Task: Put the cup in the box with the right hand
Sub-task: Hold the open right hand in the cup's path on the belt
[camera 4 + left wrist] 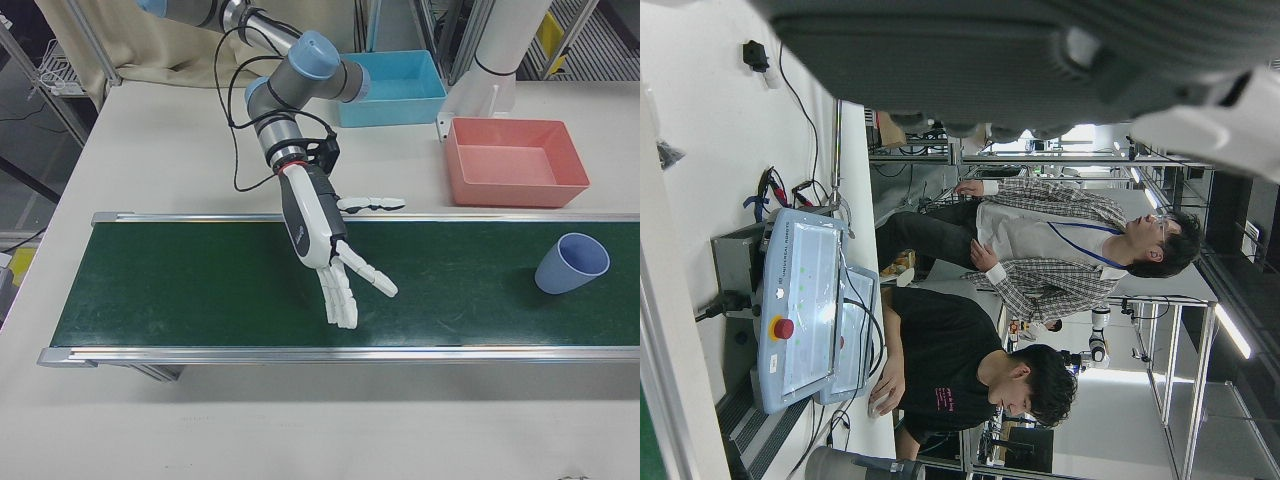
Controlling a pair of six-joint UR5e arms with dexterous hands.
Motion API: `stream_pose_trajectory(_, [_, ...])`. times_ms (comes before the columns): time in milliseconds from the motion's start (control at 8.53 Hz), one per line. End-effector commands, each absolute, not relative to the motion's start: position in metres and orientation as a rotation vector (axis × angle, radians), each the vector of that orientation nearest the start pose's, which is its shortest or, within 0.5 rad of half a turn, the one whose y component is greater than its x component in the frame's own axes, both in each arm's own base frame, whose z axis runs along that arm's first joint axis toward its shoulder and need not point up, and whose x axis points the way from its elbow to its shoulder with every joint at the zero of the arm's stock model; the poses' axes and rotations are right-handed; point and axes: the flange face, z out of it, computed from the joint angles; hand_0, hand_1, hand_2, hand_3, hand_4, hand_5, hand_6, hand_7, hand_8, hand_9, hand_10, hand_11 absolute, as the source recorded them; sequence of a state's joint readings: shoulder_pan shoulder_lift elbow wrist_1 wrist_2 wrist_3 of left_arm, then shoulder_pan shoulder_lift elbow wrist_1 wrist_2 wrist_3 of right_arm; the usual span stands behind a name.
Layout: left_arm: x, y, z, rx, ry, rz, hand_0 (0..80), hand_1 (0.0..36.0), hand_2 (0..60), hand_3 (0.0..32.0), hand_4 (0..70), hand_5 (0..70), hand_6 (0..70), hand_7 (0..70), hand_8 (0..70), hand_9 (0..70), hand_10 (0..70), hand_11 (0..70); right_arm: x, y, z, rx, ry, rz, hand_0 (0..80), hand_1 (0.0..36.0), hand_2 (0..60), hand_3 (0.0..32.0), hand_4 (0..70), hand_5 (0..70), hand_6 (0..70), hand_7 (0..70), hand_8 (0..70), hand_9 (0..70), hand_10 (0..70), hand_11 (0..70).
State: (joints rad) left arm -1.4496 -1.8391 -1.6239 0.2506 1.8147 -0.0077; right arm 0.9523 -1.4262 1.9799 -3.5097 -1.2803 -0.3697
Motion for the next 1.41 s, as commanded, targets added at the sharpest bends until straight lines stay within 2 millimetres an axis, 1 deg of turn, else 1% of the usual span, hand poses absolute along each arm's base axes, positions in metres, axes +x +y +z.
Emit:
stream_pose_trajectory(0, [-0.037, -0.597, 0.541, -0.377, 2.093, -1.951, 0.0, 0.0, 0.0, 0.0, 0.0, 0.0, 0.0, 0.0, 0.0, 0.0, 0.0, 0.0, -0.172, -0.531, 0.469, -0.186, 2.833, -2.097, 51.7, 23.5, 7.2, 0.0, 0.0, 5.6, 0.0, 0.0, 0.0, 0.0, 0.0, 0.0])
stream_pose_trajectory(117, [-0.037, -0.597, 0.541, -0.378, 2.092, -1.95, 0.0, 0.0, 0.0, 0.0, 0.0, 0.0, 0.0, 0.0, 0.0, 0.0, 0.0, 0.0, -0.179, -0.542, 0.493, -0.192, 2.822, -2.083, 51.5, 23.3, 7.7, 0.0, 0.0, 5.5, 0.0, 0.0, 0.0, 0.0, 0.0, 0.0])
stream_pose_trajectory(234, [-0.037, -0.597, 0.541, -0.378, 2.094, -1.949, 0.0, 0.0, 0.0, 0.0, 0.0, 0.0, 0.0, 0.0, 0.0, 0.0, 0.0, 0.0, -0.18, -0.544, 0.496, -0.189, 2.813, -2.086, 51.2, 23.1, 8.2, 0.0, 0.0, 5.5, 0.0, 0.0, 0.0, 0.0, 0.0, 0.0])
stream_pose_trajectory(352, [-0.037, -0.597, 0.541, -0.377, 2.093, -1.951, 0.0, 0.0, 0.0, 0.0, 0.0, 0.0, 0.0, 0.0, 0.0, 0.0, 0.0, 0.0, -0.189, -0.54, 0.486, -0.157, 2.835, -2.059, 51.2, 23.2, 8.2, 0.0, 0.0, 5.5, 0.0, 0.0, 0.0, 0.0, 0.0, 0.0])
stream_pose_trajectory(469, [-0.037, -0.597, 0.541, -0.377, 2.093, -1.951, 0.0, 0.0, 0.0, 0.0, 0.0, 0.0, 0.0, 0.0, 0.0, 0.0, 0.0, 0.0, -0.195, -0.535, 0.468, -0.128, 2.86, -2.015, 51.3, 23.3, 8.2, 0.0, 0.0, 5.5, 0.0, 0.0, 0.0, 0.0, 0.0, 0.0])
stream_pose_trajectory(586, [-0.037, -0.597, 0.541, -0.377, 2.093, -1.951, 0.0, 0.0, 0.0, 0.0, 0.0, 0.0, 0.0, 0.0, 0.0, 0.0, 0.0, 0.0, -0.2, -0.53, 0.458, -0.106, 2.877, -1.989, 51.5, 23.4, 8.0, 0.0, 0.0, 5.6, 0.0, 0.0, 0.0, 0.0, 0.0, 0.0])
stream_pose_trajectory(703, [-0.037, -0.597, 0.541, -0.378, 2.092, -1.95, 0.0, 0.0, 0.0, 0.0, 0.0, 0.0, 0.0, 0.0, 0.0, 0.0, 0.0, 0.0, -0.206, -0.527, 0.455, -0.085, 2.885, -1.985, 51.7, 23.5, 7.6, 0.0, 0.0, 5.6, 0.0, 0.0, 0.0, 0.0, 0.0, 0.0])
stream_pose_trajectory(821, [-0.037, -0.597, 0.541, -0.378, 2.092, -1.95, 0.0, 0.0, 0.0, 0.0, 0.0, 0.0, 0.0, 0.0, 0.0, 0.0, 0.0, 0.0, -0.213, -0.525, 0.459, -0.07, 2.89, -1.998, 51.7, 23.5, 7.4, 0.0, 0.0, 5.6, 0.0, 0.0, 0.0, 0.0, 0.0, 0.0])
stream_pose_trajectory(1290, [-0.037, -0.597, 0.541, -0.377, 2.095, -1.95, 0.0, 0.0, 0.0, 0.0, 0.0, 0.0, 0.0, 0.0, 0.0, 0.0, 0.0, 0.0, -0.216, -0.525, 0.463, -0.07, 2.889, -2.017, 51.7, 23.6, 7.4, 0.0, 0.0, 5.5, 0.0, 0.0, 0.0, 0.0, 0.0, 0.0])
